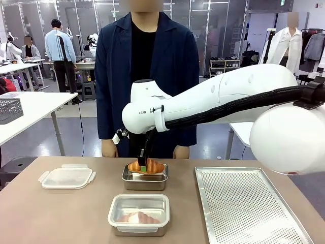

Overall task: Place the bread into the airtight container.
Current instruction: Pick up a Butter Roll and place it into an empty Airtight Container.

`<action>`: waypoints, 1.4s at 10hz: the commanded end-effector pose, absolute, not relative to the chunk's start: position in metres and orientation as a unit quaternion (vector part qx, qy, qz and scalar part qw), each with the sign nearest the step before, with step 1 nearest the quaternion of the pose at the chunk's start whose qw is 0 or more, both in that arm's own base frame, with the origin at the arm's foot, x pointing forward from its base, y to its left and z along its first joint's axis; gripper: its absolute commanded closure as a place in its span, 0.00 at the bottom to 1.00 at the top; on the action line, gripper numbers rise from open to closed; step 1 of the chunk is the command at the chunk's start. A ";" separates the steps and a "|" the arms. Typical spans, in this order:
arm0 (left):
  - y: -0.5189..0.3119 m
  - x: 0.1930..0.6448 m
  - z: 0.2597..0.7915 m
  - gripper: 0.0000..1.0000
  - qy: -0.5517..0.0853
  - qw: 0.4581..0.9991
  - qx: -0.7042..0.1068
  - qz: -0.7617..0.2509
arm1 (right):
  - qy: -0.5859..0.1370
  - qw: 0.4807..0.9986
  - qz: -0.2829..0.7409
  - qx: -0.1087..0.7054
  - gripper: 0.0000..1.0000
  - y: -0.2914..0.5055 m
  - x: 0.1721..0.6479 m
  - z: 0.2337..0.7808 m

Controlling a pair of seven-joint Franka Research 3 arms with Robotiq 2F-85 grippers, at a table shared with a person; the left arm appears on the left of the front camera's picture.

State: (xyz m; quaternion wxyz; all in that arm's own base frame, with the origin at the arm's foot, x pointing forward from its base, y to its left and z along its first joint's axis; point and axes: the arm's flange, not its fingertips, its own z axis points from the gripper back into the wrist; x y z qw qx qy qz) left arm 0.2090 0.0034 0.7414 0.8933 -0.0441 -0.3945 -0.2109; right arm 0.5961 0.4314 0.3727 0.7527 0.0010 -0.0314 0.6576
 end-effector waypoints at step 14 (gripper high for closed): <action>0.003 0.210 0.743 0.00 -0.395 0.892 -0.045 -0.217 | -0.028 0.754 0.657 0.003 0.02 0.430 0.597 0.373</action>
